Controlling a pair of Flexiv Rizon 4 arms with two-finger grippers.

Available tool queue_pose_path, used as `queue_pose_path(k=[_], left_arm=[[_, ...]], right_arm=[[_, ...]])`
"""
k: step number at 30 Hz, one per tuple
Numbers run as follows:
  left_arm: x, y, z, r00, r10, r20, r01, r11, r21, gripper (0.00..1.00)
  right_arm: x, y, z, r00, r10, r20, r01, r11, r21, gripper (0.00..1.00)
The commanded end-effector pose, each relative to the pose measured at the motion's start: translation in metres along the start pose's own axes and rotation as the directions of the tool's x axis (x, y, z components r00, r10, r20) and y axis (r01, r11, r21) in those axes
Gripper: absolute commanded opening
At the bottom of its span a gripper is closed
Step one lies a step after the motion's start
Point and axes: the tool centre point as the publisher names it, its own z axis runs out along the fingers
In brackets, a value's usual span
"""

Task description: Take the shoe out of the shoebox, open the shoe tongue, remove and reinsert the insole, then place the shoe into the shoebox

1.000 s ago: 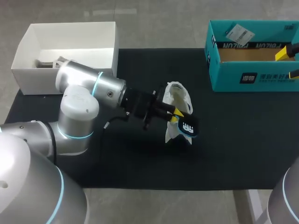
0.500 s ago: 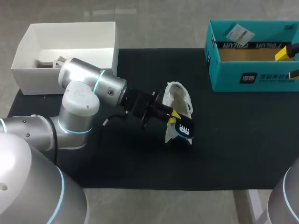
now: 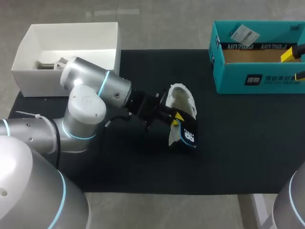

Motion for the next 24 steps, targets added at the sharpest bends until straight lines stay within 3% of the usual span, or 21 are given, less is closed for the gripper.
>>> queue_pose_path(k=[1,7,17,24], left_arm=[[-0.002,0.005,0.001,1.0,-0.017,0.0,0.017,0.999,-0.029,0.0],[-0.002,0.01,0.0,0.999,-0.046,-0.007,0.046,0.997,-0.064,0.0],[-0.004,0.019,-0.001,0.988,-0.147,0.042,0.148,0.989,-0.025,0.0],[-0.005,0.027,0.001,0.989,-0.145,0.038,0.147,0.988,-0.045,0.0]], right_arm=[[0.0,-0.001,0.0,1.0,0.001,0.002,-0.001,1.0,-0.001,1.0],[0.0,-0.001,0.0,1.0,0.001,0.002,-0.001,1.0,-0.001,1.0],[0.0,-0.001,0.0,1.0,0.001,0.002,-0.001,1.0,-0.001,1.0],[0.0,-0.001,0.0,1.0,0.001,0.002,-0.001,1.0,-0.001,1.0]])
